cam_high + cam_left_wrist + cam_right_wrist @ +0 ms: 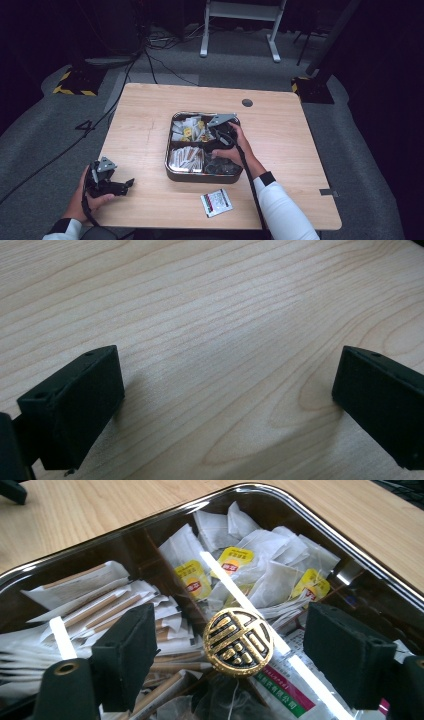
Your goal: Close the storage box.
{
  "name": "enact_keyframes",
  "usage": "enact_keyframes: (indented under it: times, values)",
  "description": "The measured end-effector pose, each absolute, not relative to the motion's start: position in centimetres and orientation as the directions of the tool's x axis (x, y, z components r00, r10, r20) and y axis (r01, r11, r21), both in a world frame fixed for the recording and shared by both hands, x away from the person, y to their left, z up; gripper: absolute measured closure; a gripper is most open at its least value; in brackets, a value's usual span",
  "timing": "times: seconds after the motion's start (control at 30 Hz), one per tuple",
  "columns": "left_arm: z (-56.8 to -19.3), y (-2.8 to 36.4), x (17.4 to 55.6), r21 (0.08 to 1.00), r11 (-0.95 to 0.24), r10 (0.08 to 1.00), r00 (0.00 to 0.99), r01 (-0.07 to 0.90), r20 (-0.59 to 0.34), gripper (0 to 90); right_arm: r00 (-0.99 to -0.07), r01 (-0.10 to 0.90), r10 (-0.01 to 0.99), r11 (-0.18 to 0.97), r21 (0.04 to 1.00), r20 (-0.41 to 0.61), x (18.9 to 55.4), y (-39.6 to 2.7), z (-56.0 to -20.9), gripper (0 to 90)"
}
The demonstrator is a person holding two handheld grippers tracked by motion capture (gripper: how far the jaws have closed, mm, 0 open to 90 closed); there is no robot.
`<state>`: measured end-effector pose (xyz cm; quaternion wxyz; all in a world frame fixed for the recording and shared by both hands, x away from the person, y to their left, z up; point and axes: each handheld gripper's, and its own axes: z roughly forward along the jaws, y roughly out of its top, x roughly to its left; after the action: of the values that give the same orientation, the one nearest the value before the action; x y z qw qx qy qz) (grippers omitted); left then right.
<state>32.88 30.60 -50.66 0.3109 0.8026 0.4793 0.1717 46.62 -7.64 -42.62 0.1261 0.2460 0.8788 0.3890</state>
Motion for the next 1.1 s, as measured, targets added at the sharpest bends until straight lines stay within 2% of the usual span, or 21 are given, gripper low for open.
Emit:
enact_keyframes:
  times: [0.4,0.5,0.8,1.1]
  values:
    - [-50.7,30.6,32.9,0.664,-0.346,0.876,0.481,0.663,-0.024,0.5,-0.853,0.314,0.518,0.609,0.728,-0.065,46.2,-8.5,-41.9,20.9]
    - [-50.7,30.6,32.9,0.664,-0.347,0.876,0.481,0.662,-0.023,0.5,-0.847,0.311,0.525,0.618,0.722,-0.085,46.0,-8.8,-41.6,23.7]
    - [-50.7,30.6,32.9,0.665,-0.345,0.877,0.480,0.663,-0.024,0.5,-0.847,0.286,0.516,0.648,0.706,-0.131,45.2,-10.6,-40.5,23.8]
    - [-50.7,30.6,32.9,0.664,-0.345,0.877,0.480,0.663,-0.024,0.5,-0.849,0.284,0.511,0.655,0.700,-0.134,44.4,-12.3,-39.9,26.2]
